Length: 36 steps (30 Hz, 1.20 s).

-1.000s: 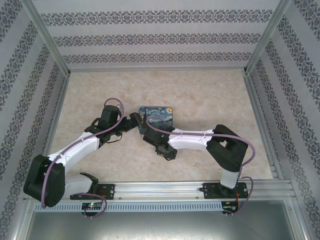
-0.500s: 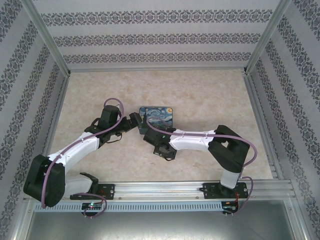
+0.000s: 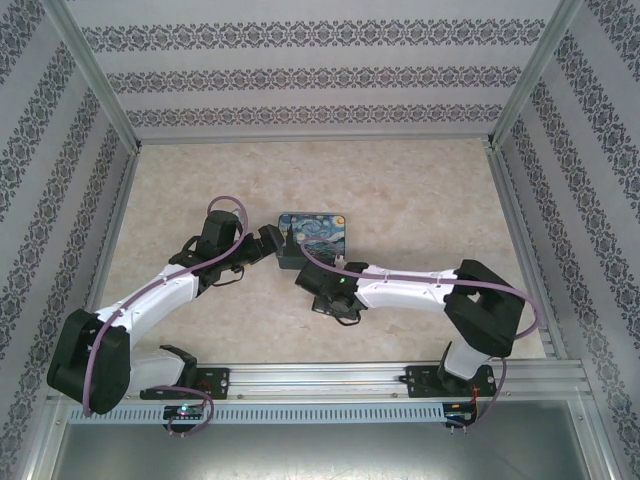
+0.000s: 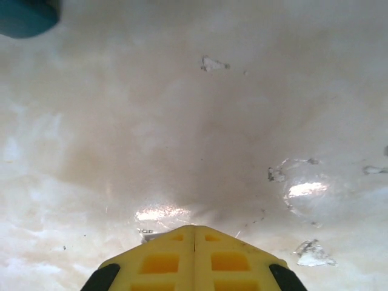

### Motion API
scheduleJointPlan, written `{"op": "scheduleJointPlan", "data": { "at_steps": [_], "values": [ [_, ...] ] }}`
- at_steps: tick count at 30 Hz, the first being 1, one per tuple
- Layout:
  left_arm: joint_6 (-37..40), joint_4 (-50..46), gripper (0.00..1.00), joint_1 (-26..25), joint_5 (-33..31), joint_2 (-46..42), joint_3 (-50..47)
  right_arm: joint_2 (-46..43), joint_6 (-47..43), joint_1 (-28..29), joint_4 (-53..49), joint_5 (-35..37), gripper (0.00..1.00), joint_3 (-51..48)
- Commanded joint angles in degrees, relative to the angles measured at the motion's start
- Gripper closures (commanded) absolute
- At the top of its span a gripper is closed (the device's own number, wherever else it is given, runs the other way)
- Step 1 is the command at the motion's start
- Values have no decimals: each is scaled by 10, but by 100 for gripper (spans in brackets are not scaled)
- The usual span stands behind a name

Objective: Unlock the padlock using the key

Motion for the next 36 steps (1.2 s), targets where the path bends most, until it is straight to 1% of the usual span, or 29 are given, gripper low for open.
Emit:
{"op": "scheduleJointPlan", "data": {
  "at_steps": [1,6,10,13,17,20,26,31,36],
  "values": [
    [-8,-15,1,6,9,-3,6,-25,-39,4,-35,52,100,11],
    [-9,-19,0,5,19,-6,10,-51,-91,4,-40,108,100,27],
    [-23,-13,1,6,34,-6,16,-70,-150,13,-44,167,100,54],
    [-47,-4,1,5,48,-6,19,-87,-174,13,-44,190,100,70],
    [-93,10,1,6,71,-4,26,-100,-189,1,-42,188,100,95],
    [-144,31,1,5,91,-1,32,-108,-191,-14,-28,175,100,109],
    [-287,102,1,5,131,11,30,-116,-177,-42,23,156,100,125],
    [-421,203,8,5,145,23,5,-106,-170,-54,57,153,100,142],
    [-493,254,20,2,142,34,-4,-89,-166,-60,82,149,100,159]
  ]
}}
